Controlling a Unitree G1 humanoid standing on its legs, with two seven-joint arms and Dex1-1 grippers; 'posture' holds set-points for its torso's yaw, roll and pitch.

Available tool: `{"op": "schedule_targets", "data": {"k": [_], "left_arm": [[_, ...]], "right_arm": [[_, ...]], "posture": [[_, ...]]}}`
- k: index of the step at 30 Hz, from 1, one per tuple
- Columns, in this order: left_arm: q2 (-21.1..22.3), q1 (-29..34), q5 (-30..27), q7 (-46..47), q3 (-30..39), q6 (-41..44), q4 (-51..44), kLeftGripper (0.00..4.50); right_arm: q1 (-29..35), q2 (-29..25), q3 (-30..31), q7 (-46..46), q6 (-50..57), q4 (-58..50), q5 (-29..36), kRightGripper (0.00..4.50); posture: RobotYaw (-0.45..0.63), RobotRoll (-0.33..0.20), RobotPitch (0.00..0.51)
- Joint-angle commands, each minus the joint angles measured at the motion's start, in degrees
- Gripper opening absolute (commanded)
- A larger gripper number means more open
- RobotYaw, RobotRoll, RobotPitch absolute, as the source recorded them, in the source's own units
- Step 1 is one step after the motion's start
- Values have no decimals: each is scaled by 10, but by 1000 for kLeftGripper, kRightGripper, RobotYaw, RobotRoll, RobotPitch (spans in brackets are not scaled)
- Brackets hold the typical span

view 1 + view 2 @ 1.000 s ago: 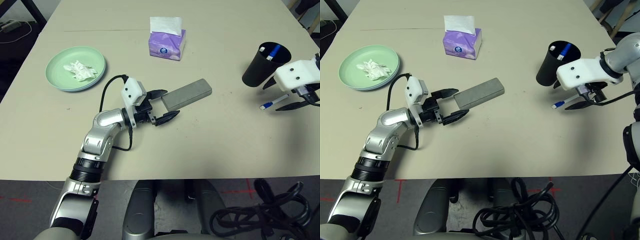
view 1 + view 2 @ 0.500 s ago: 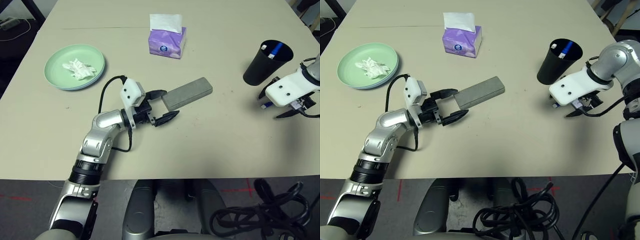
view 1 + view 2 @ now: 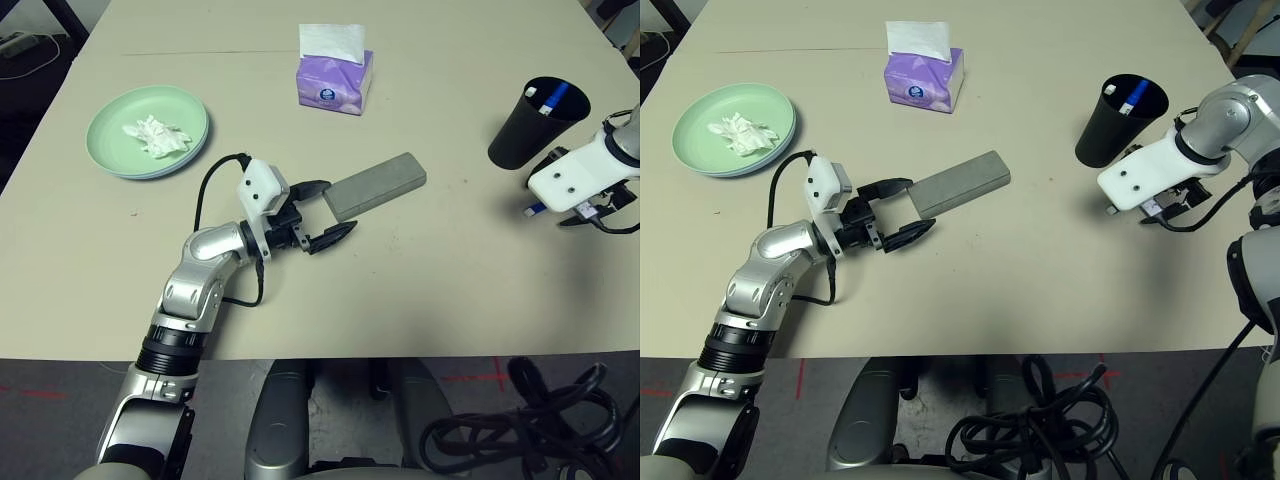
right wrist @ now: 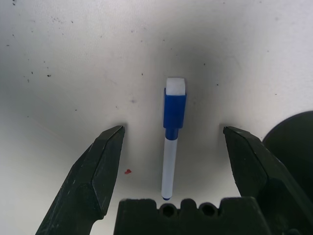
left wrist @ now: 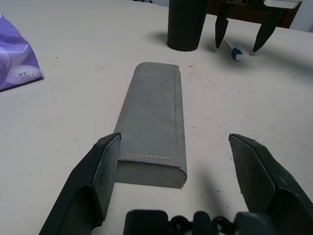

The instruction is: Organize and tidy the items on the table.

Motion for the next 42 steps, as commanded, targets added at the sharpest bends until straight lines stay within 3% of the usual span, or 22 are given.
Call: {"op": "schedule_targets", "data": {"k": [1, 16, 28, 32, 40, 42], "left_arm": [[4, 8, -8, 1, 2, 5, -14, 4500], [15, -1, 2, -9, -7, -28, -10, 4500], [25, 3, 2, -34, -17, -52, -4, 4500], [24, 2, 1, -36, -17, -53, -3, 4500], [26, -3, 9, -46, -20, -70, 6, 4500], [26, -5, 9, -46, -21, -70, 7, 4500]], "right_arm": [[17, 1, -8, 12, -12, 9, 9, 4442], [31, 12, -37, 75, -10, -7, 56, 4442], [35, 10, -32, 74, -4, -11, 54, 4442], [35, 9, -29, 71, -3, -12, 49, 3519], [27, 9, -27, 75, 4, -11, 44, 419], [27, 9, -27, 76, 4, -12, 44, 406]], "posture": [[158, 0, 312], [157, 0, 301], [154, 0, 299], [155, 0, 296], [153, 0, 286], [152, 0, 282]]}}
